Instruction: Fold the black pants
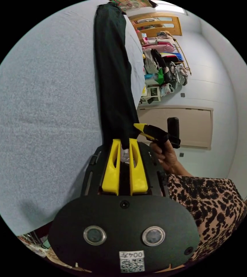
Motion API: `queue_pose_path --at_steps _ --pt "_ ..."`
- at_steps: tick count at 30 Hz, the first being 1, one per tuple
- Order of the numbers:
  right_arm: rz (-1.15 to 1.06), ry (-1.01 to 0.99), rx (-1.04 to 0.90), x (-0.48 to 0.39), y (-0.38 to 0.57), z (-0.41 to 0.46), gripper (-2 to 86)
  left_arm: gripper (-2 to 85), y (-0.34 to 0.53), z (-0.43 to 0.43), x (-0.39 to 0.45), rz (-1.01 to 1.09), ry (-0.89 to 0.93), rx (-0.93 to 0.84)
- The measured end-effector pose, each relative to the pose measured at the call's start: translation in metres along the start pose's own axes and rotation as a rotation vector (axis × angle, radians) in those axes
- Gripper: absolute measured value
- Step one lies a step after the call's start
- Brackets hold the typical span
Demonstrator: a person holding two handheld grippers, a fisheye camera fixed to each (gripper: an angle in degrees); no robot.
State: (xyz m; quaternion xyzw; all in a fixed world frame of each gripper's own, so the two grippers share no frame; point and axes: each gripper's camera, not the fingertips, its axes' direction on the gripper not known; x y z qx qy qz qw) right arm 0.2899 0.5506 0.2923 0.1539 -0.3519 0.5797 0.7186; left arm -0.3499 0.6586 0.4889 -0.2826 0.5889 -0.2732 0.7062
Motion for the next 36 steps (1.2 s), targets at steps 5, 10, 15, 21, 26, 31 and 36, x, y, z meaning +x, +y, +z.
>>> queue_pose_path --at_steps 5,10,15,21,26,31,36 --pt "0.047 -0.083 0.085 0.014 0.01 -0.021 7.9 6.5 0.021 -0.007 0.014 0.041 0.012 -0.026" --pt "0.127 -0.165 0.13 0.032 0.01 -0.027 10.5 7.6 0.031 -0.03 0.017 0.014 -0.027 0.089" --pt "0.156 -0.179 0.085 0.029 0.006 -0.019 10.5 8.7 0.023 -0.022 0.027 -0.011 -0.084 0.067" --pt "0.11 -0.138 0.045 0.015 0.0 -0.022 8.4 9.5 0.023 -0.014 0.052 0.008 -0.143 0.04" --pt "0.137 -0.169 0.031 0.02 -0.004 -0.027 8.3 10.2 0.023 -0.016 0.064 0.041 -0.13 0.018" --pt "0.145 -0.134 0.056 0.02 -0.005 -0.037 8.8 10.0 0.026 -0.016 0.069 0.04 -0.081 0.005" --pt "0.134 -0.193 0.017 0.018 -0.011 -0.042 7.8 8.6 0.022 -0.025 0.065 -0.002 -0.004 0.032"
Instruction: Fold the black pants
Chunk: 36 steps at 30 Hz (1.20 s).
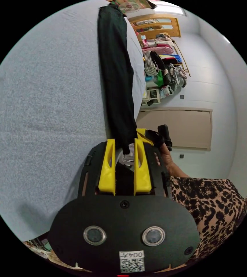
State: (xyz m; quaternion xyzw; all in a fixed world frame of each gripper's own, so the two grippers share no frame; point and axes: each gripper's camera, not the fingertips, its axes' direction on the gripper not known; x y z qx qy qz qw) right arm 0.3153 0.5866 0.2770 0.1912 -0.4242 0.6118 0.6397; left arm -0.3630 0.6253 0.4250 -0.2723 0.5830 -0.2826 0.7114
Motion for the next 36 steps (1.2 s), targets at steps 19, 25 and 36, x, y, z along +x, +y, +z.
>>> queue_pose_path --at_steps 19,25,36 --pt "-0.481 -0.095 0.086 -0.289 -0.049 -0.074 2.9 3.1 -0.082 -0.216 0.189 0.309 0.1 0.241" --pt "-0.543 0.013 0.104 -0.312 0.005 -0.061 2.7 3.0 -0.037 -0.237 0.232 0.412 -0.051 0.189" --pt "-0.078 0.077 -0.126 -0.169 0.009 0.011 3.0 2.8 0.034 -0.112 0.037 -0.098 0.126 0.088"
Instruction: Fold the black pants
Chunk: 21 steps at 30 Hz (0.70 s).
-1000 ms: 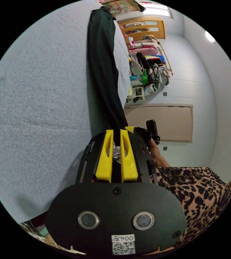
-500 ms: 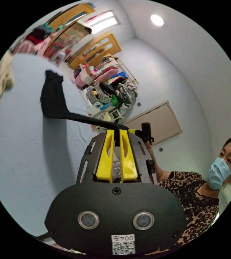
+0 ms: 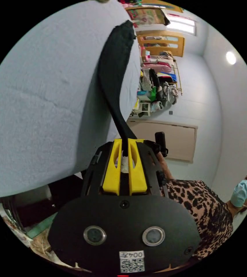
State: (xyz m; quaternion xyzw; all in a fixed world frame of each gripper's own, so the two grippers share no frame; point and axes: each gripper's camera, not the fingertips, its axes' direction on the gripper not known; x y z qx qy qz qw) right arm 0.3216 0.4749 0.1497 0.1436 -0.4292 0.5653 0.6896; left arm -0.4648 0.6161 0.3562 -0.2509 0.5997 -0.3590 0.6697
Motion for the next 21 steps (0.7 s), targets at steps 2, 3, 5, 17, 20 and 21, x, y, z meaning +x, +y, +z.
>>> queue_pose_path --at_steps 2,3,5,17,20,21 --pt "-0.141 0.077 0.005 -0.035 -0.002 -0.011 3.0 2.8 -0.009 -0.006 0.036 0.139 -0.093 -0.011" --pt "-0.168 0.097 0.002 -0.041 -0.002 -0.011 3.0 2.8 -0.01 -0.007 0.043 0.17 -0.119 -0.013" --pt "-0.201 0.188 -0.049 -0.043 -0.003 0.002 3.1 2.9 -0.014 0.0 0.044 0.195 -0.171 -0.031" --pt "-0.177 0.261 -0.252 -0.023 -0.029 0.027 8.0 5.3 -0.006 0.054 -0.057 0.019 -0.147 -0.066" --pt "-0.19 0.26 -0.201 -0.033 -0.034 0.008 8.0 6.6 -0.005 0.057 -0.057 0.028 -0.173 -0.073" --pt "-0.192 0.251 -0.183 -0.034 -0.036 0.003 7.9 6.6 -0.004 0.057 -0.057 0.029 -0.175 -0.066"
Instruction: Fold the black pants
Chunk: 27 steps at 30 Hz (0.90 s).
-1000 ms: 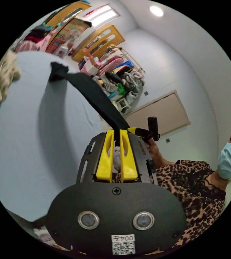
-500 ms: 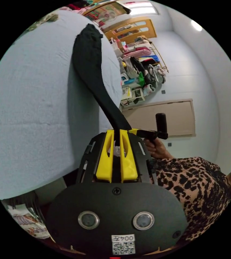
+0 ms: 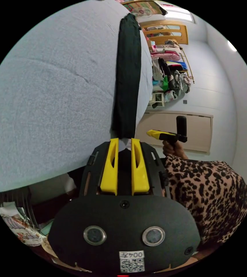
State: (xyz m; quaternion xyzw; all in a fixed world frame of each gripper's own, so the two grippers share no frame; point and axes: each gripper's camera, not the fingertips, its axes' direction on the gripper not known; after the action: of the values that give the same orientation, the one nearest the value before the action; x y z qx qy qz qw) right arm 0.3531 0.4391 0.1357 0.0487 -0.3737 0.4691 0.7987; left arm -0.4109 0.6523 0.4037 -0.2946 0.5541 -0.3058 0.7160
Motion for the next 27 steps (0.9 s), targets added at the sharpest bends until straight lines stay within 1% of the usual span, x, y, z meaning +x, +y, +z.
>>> queue_pose_path --at_steps 5,9,13,19,21,24,25,26,27 --pt "0.003 -0.116 0.169 0.008 -0.014 -0.059 6.4 5.2 -0.009 0.005 0.031 0.069 -0.084 0.149" --pt "-0.025 -0.153 0.257 0.016 -0.034 -0.097 5.0 3.6 -0.043 0.036 0.067 0.155 -0.197 0.202" --pt "-0.096 -0.047 0.255 0.023 -0.066 -0.139 1.1 2.3 -0.102 0.095 0.101 0.182 -0.328 0.231" --pt "-0.234 0.088 0.231 0.04 -0.123 -0.206 -0.6 0.6 -0.187 0.19 0.13 0.076 -0.485 0.243" --pt "-0.268 0.119 0.196 0.044 -0.145 -0.224 -0.7 0.4 -0.209 0.214 0.137 0.03 -0.53 0.245" --pt "-0.322 0.256 0.114 0.047 -0.188 -0.243 -0.7 0.2 -0.242 0.25 0.146 -0.04 -0.6 0.242" --pt "-0.355 0.335 0.089 0.045 -0.205 -0.247 -0.7 0.2 -0.253 0.262 0.151 -0.063 -0.621 0.248" --pt "-0.392 0.412 0.036 0.042 -0.224 -0.247 -0.7 0.2 -0.263 0.271 0.155 -0.083 -0.626 0.257" --pt "-0.407 0.449 0.007 0.041 -0.233 -0.246 -0.7 0.2 -0.268 0.275 0.158 -0.091 -0.625 0.263"
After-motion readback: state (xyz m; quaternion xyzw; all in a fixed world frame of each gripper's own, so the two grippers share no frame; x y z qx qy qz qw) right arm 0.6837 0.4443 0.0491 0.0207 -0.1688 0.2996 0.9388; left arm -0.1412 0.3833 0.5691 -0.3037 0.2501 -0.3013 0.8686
